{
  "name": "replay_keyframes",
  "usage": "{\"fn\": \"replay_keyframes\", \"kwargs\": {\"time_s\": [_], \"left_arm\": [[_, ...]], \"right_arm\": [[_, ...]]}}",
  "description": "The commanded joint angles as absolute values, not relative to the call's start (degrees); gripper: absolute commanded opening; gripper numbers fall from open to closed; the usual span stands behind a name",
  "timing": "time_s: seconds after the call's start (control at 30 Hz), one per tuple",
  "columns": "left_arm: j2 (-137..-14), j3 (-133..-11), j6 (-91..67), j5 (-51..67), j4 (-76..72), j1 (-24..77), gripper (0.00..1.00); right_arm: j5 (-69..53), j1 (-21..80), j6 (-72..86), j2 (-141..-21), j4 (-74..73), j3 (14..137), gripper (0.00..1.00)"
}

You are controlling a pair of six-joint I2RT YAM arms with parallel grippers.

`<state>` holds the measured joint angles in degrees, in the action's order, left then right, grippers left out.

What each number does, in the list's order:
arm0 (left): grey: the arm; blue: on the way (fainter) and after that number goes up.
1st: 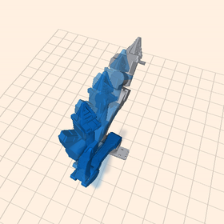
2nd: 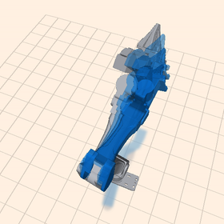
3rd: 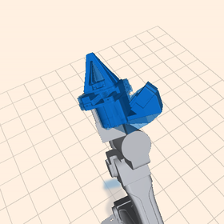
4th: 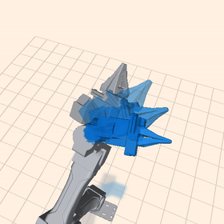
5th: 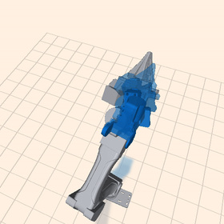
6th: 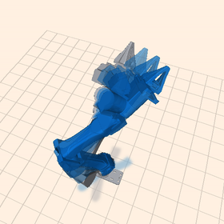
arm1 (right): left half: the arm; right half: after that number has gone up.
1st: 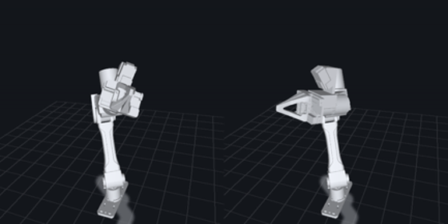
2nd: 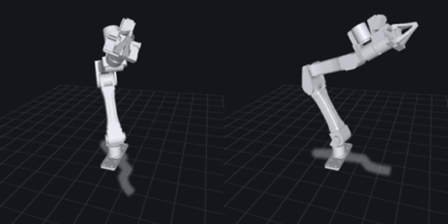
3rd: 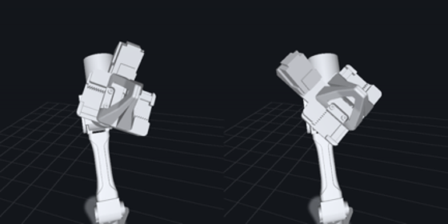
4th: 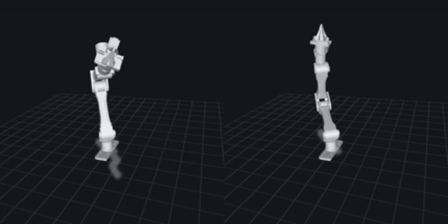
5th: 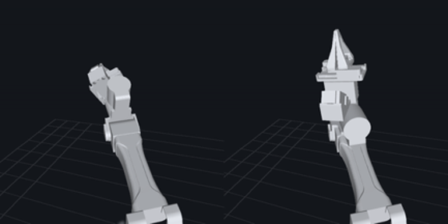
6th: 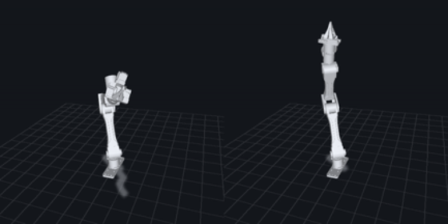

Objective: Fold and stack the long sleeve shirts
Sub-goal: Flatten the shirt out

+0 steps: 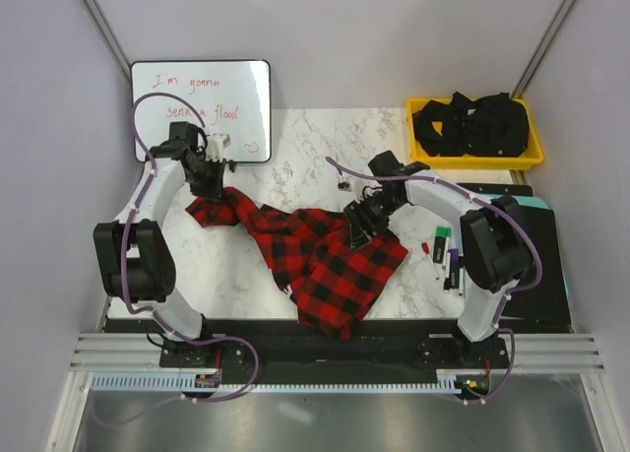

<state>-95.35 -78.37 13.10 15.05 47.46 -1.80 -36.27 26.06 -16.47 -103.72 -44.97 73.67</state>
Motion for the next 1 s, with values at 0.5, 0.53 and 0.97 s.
{"fn": "replay_keyframes", "kwargs": {"time_s": [0.5, 0.53, 0.97], "left_arm": [[-93.96, -85.08, 11.77, 21.44, 45.44, -3.25, 0.02], [-93.17, -84.73, 12.39, 23.01, 45.44, -3.51, 0.02], [-91.32, -83.76, 12.92, 30.66, 44.47, -5.1, 0.02]], "right_arm": [[-47.65, 67.23, -30.73, -95.71, -51.32, 84.81, 0.49], [-45.98, 65.24, -31.02, -94.84, -50.89, 84.9, 0.7], [-45.8, 31.73, -15.23, -103.09, -45.54, 84.83, 0.86]]}}
